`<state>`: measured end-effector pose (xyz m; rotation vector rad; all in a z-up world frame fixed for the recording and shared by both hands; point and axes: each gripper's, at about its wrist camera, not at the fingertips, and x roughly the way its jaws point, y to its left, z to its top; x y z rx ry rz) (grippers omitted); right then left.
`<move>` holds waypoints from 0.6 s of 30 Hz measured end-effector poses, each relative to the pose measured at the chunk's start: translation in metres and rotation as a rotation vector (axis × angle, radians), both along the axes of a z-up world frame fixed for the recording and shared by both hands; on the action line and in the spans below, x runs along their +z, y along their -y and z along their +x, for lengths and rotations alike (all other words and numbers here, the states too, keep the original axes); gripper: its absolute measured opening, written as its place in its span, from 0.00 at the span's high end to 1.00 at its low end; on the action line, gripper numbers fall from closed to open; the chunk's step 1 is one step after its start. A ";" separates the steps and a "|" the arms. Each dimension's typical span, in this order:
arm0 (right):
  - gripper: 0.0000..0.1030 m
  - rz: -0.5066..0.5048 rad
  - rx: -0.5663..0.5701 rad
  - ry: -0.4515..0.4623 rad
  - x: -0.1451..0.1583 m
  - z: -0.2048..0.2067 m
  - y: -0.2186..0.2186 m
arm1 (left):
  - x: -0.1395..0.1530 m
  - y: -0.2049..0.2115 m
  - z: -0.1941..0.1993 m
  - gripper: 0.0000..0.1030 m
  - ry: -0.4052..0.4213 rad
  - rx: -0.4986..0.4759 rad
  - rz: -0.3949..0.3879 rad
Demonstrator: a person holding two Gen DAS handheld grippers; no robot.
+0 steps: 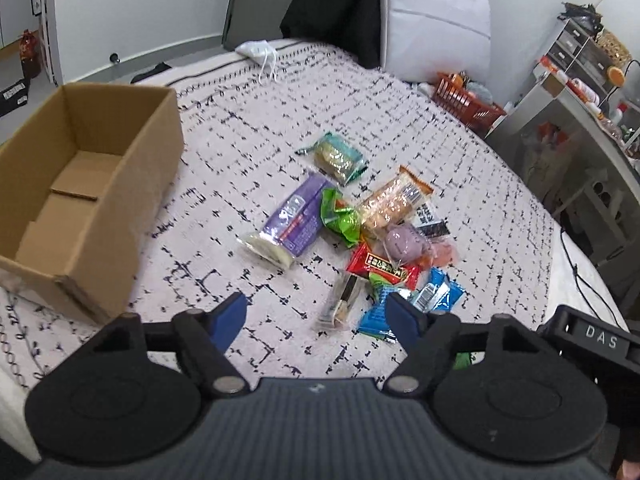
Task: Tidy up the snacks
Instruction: 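Reach the right gripper to the green snack packet while the left gripper grasps a clear snack stick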
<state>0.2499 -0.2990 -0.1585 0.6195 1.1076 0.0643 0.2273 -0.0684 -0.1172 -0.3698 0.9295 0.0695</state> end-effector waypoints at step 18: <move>0.57 0.056 -0.046 -0.170 -0.054 0.031 -0.003 | -0.056 0.029 0.052 0.46 -0.092 -0.054 -0.018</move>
